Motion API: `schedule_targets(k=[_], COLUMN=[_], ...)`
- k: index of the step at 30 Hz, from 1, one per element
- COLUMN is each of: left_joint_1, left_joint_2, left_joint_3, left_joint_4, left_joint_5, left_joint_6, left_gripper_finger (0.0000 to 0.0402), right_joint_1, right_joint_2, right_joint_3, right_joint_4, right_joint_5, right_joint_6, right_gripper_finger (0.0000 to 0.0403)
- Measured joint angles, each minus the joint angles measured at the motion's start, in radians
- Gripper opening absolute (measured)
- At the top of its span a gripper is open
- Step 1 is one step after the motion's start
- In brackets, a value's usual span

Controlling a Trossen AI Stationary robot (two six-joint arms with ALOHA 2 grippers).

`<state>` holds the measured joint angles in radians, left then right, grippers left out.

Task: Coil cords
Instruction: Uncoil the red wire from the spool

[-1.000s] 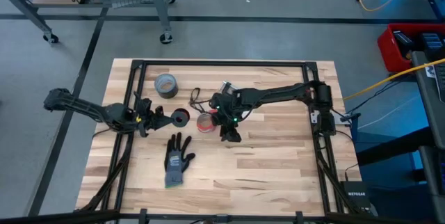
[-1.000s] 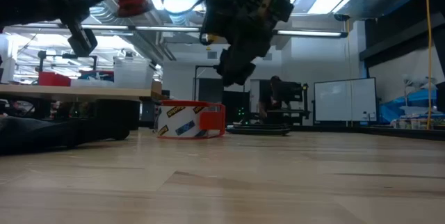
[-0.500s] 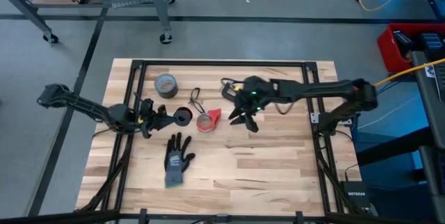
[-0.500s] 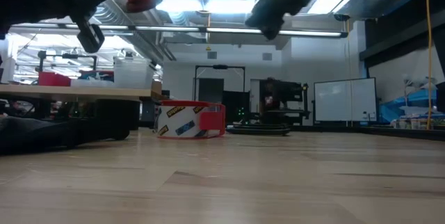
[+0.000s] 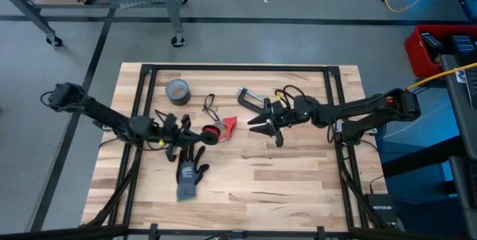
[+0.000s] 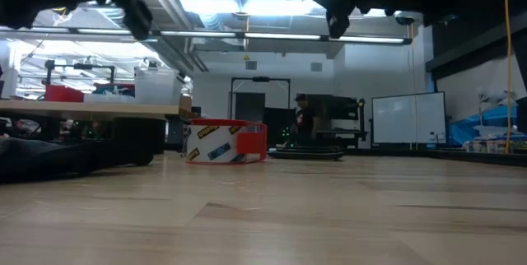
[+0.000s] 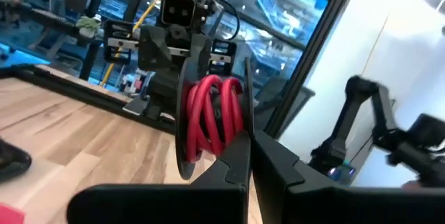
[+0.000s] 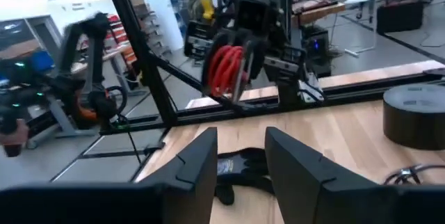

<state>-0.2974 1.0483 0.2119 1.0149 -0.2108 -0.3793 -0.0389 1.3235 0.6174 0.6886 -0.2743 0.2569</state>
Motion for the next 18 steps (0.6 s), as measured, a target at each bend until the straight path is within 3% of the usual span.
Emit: schedule_targets(k=[7,18], left_joint_1=[0.0,0.005], left_joint_2=[0.205,0.337], left_joint_3=[0.141,0.243], left_joint_4=[0.001,0.069], left_joint_5=[0.0,-0.013], left_joint_6=[0.019,0.093], left_gripper_finger=[0.0,0.0], right_joint_1=[0.062,0.067], right_joint_2=[0.0,0.001], right_joint_3=[0.004,0.004], right_joint_4=[-0.009,-0.036], right_joint_5=[0.137,0.126], right_joint_6=[0.0,0.004], right_gripper_finger=[0.0126,0.0126])
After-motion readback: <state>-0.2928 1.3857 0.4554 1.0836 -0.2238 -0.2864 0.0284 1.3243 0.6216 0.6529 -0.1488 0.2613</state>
